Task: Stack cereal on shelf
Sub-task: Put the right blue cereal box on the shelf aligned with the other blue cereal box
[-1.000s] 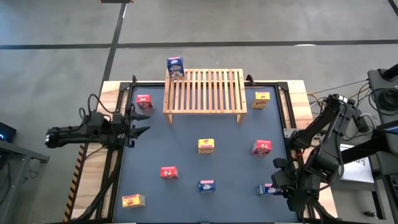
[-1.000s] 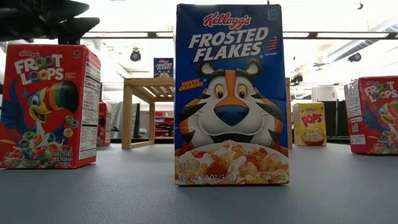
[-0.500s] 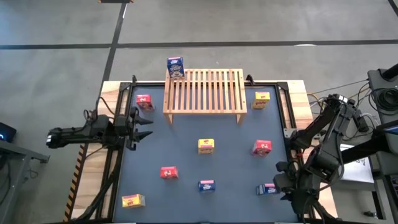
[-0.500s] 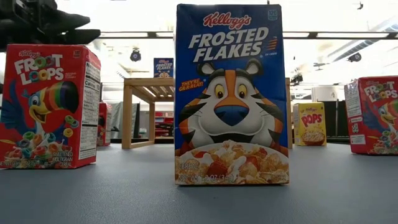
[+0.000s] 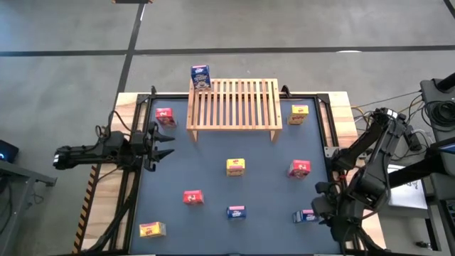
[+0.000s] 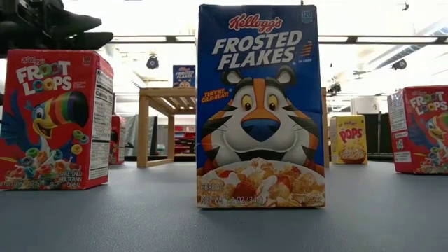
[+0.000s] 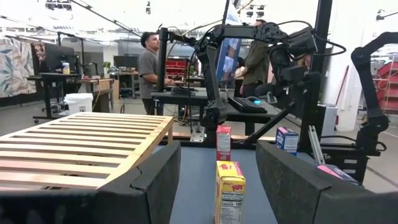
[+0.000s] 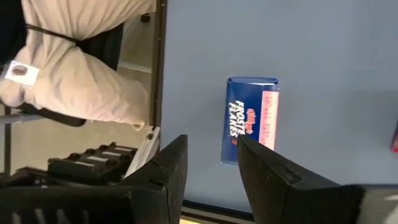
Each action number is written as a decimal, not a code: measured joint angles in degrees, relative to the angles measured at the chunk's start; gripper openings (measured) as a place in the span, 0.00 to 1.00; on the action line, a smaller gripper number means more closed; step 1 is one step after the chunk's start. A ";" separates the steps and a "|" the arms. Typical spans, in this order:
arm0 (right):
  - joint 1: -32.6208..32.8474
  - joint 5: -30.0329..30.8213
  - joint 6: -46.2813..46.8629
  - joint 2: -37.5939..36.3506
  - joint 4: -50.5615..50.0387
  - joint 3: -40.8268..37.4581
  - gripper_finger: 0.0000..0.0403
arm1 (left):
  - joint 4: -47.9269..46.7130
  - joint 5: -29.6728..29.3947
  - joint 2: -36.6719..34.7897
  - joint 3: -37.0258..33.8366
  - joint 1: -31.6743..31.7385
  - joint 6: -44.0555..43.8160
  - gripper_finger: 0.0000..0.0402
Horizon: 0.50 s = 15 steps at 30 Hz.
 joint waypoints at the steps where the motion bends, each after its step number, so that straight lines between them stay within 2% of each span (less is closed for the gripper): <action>1: 0.00 0.06 0.13 0.02 0.06 -0.13 0.31 | 0.00 0.01 0.00 0.00 0.00 0.02 0.48; 15: -2.63 0.48 3.12 0.02 -0.05 -5.06 0.33 | -0.10 0.01 0.02 0.00 0.00 0.01 0.48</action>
